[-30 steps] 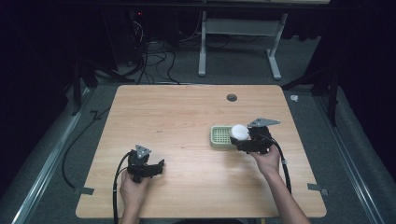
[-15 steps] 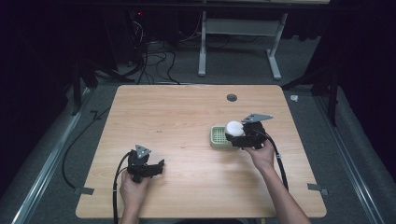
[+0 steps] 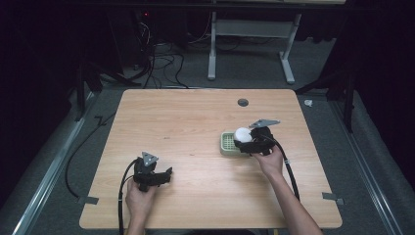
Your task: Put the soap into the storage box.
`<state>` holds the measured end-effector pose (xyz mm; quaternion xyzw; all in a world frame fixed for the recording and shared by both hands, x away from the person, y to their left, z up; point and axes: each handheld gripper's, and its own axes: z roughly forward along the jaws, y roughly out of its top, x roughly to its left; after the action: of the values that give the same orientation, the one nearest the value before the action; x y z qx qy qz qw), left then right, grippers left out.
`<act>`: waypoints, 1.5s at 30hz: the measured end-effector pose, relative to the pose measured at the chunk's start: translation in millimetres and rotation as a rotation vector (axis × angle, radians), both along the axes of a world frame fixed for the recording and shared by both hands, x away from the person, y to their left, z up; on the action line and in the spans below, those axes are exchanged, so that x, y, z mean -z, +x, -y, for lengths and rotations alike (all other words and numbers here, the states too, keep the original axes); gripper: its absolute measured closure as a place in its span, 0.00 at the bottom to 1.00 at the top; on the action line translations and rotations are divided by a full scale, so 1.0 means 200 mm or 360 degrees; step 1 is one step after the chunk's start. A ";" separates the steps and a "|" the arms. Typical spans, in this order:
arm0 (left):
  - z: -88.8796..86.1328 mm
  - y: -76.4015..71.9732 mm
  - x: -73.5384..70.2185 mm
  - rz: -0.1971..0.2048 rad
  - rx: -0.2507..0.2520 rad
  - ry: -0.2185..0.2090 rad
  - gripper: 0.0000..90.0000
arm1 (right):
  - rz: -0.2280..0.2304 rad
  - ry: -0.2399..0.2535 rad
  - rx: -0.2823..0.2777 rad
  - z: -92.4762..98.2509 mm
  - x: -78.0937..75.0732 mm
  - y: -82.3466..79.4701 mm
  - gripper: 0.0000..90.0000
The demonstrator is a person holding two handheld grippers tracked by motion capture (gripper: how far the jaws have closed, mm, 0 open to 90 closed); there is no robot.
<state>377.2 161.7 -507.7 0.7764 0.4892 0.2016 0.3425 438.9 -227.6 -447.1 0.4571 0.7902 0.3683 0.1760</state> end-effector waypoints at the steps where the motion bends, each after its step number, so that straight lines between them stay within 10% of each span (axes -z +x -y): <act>1: 0.00 0.00 0.00 -0.0002 0.0001 0.0000 0.18 | -0.0008 -0.0014 0.0001 0.00 0.01 0.01 0.27; 45: 0.00 0.00 0.00 -0.0003 0.0002 -0.0005 0.18 | -0.0087 -0.0114 0.0024 -0.04 0.14 0.08 0.27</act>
<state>377.2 162.1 -507.6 0.7763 0.4893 0.2001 0.3433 454.9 -219.8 -475.9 0.4662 0.8041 0.3257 0.1733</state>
